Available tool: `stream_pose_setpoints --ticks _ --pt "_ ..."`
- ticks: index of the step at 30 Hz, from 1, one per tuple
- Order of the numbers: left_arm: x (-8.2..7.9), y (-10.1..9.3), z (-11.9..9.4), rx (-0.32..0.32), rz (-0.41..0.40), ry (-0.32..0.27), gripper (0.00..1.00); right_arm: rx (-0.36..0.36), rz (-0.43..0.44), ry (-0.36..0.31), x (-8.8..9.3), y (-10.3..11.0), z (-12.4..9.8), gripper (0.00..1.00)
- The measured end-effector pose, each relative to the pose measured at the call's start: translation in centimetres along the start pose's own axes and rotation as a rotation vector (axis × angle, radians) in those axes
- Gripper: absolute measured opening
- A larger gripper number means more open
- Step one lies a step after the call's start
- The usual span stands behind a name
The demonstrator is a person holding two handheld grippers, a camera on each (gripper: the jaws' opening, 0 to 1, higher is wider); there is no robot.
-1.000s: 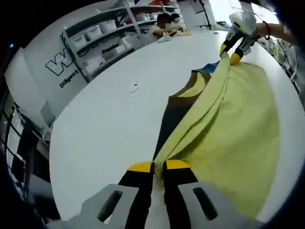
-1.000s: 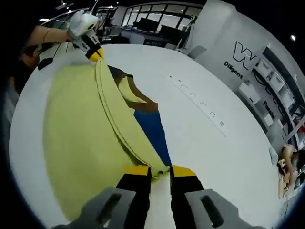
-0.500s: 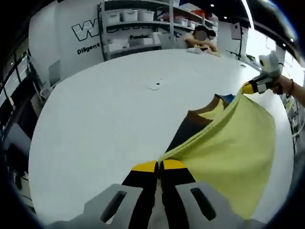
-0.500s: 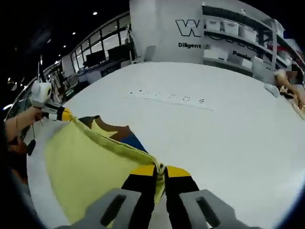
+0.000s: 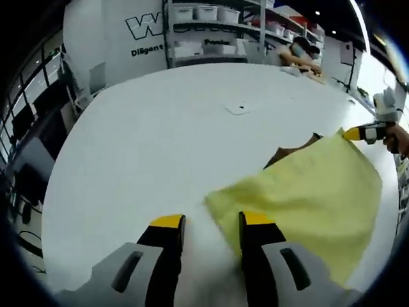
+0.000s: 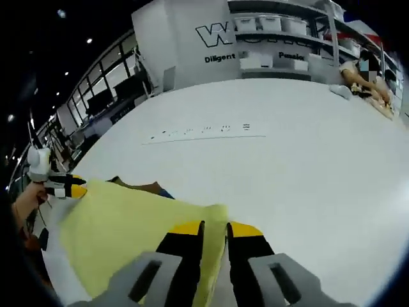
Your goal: Fold the garment on the visible template until the final outline fits inside the template.
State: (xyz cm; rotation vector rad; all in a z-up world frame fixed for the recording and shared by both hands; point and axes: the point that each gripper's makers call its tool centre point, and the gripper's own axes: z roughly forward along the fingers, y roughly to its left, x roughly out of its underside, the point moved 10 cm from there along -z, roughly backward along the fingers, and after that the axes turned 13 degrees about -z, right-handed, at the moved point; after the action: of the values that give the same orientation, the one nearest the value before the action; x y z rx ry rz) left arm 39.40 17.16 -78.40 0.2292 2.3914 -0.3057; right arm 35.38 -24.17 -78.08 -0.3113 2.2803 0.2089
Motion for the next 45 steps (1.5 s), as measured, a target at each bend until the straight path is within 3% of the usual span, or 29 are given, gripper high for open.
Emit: stream_pose_setpoints --ticks 7,11,13,20,22,27,31,35,40,45 --pt "-0.2 -0.8 -1.8 0.029 -0.002 -0.035 0.58 -0.036 0.071 -0.038 -0.4 1.1 -1.4 0.33" --pt "0.2 -1.5 -3.6 0.038 -0.003 -0.044 0.67 -0.075 0.111 -0.053 -0.2 2.0 -2.1 0.57" --pt "0.5 -1.8 -4.3 0.042 0.007 -0.045 0.69 -0.086 0.112 -0.051 0.1 2.5 -2.5 0.62" --pt "2.5 -2.8 -6.2 0.069 -0.012 -0.038 0.73 -0.104 0.038 -0.023 1.4 3.8 -4.4 0.62" --pt "2.8 -3.1 -6.6 0.068 0.038 -0.053 0.77 -0.111 0.045 -0.029 1.8 4.1 -4.9 0.63" --pt "4.6 -4.3 -7.6 0.116 0.005 -0.029 0.89 -0.128 0.016 0.0 3.3 5.0 -6.3 0.63" --pt "5.7 -4.5 -8.1 0.117 -0.011 -0.025 0.87 -0.136 -0.009 0.011 4.1 5.3 -7.2 0.64" --pt "7.6 -4.5 -8.2 0.127 -0.07 0.061 0.85 -0.185 0.004 0.043 5.1 5.5 -7.9 0.64" --pt "8.7 -4.3 -8.6 0.127 -0.077 0.069 0.73 -0.182 -0.043 0.06 5.9 5.7 -8.7 0.62" --pt "9.4 -3.8 -8.3 0.106 -0.073 0.086 0.64 -0.171 -0.04 0.078 7.0 5.7 -9.3 0.51"
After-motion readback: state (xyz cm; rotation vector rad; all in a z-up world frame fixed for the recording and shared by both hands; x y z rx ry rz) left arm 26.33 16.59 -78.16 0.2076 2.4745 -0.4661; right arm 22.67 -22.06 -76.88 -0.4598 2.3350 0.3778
